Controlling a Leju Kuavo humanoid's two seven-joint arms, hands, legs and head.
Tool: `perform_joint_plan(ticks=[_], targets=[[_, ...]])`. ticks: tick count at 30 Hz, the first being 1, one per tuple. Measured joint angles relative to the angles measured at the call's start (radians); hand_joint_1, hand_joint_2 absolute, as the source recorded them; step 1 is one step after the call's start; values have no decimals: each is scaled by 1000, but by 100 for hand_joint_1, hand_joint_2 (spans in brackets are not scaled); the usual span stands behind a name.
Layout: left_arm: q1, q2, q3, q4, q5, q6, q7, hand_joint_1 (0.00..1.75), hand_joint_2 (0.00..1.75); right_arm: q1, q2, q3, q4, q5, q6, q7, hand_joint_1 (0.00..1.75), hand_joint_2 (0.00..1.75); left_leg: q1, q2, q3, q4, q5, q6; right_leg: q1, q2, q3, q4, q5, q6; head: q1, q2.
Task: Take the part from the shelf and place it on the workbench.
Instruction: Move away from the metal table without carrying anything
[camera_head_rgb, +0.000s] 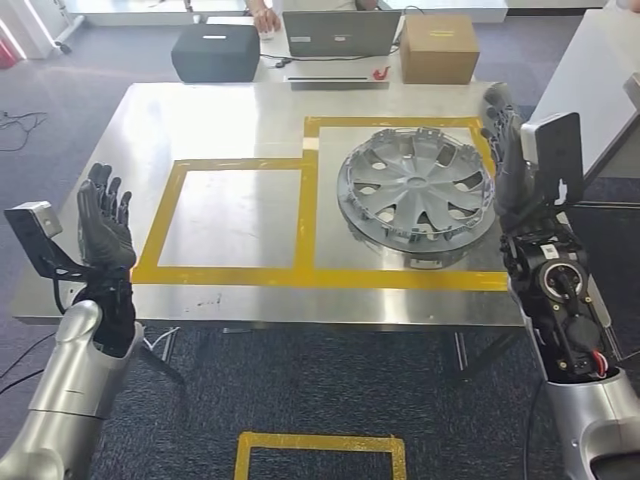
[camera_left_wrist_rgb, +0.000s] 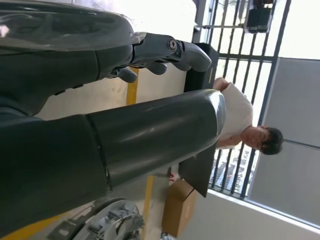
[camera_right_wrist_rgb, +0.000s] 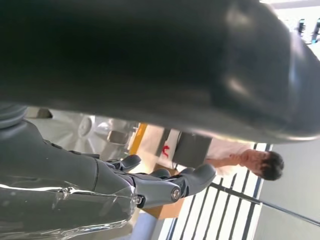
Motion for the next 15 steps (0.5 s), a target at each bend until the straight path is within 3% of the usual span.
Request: perform_joint_plan(ticks=[2,3,6,7,8,9,10,12,13,15], targets=[[-2,-1,0,0,0,0,-1,0,0,0,-1,0,0,-1,0,0,0,0,5,3,-6,-10,16,11,-1,-1,-8,10,-11,11,-2,0],[-2,-2,0,0,0,0,-1,0,0,0,-3,0,0,-1,0,0,0,0,8,5,-12,-15,26,18,-1,-1,-19,38,-41,15,2,0],[0,-4,0,0,0,0,-1,0,0,2,-8,0,0,-1,0,0,0,0,11,7,-39,-18,52,27,-2,-3,-74,231,-180,25,23,0],[2,-4,0,0,0,0,-1,0,0,4,-9,1,0,-1,0,0,0,0,11,7,-50,-17,60,25,-3,-3,-82,286,-203,28,29,0],[3,-4,0,0,0,0,-1,0,0,5,-10,1,0,-1,0,0,0,0,11,7,-62,-16,68,24,-3,-3,-76,309,-204,31,34,0],[4,-4,0,0,0,0,-1,0,0,6,-10,1,0,-1,0,0,0,0,11,7,-73,-14,76,21,-4,-3,-49,293,-187,32,39,0],[5,-4,0,0,0,0,-1,0,0,6,-10,1,0,-1,0,0,0,0,12,7,-82,-11,82,18,-4,-3,-6,239,-160,31,44,0],[4,-4,0,0,0,0,-1,0,0,4,-11,1,-2,-1,0,0,0,0,11,6,-98,-4,92,9,-3,-2,91,92,-135,26,52,0],[3,-4,0,0,0,0,-1,0,0,4,-11,1,-3,-1,0,0,0,0,10,6,-103,-1,98,4,-1,-1,120,41,-133,21,54,0],[1,-4,0,0,0,0,-1,0,0,3,-12,1,-6,-1,0,0,0,0,8,6,-110,-2,113,-7,4,1,134,9,-134,10,54,0]])
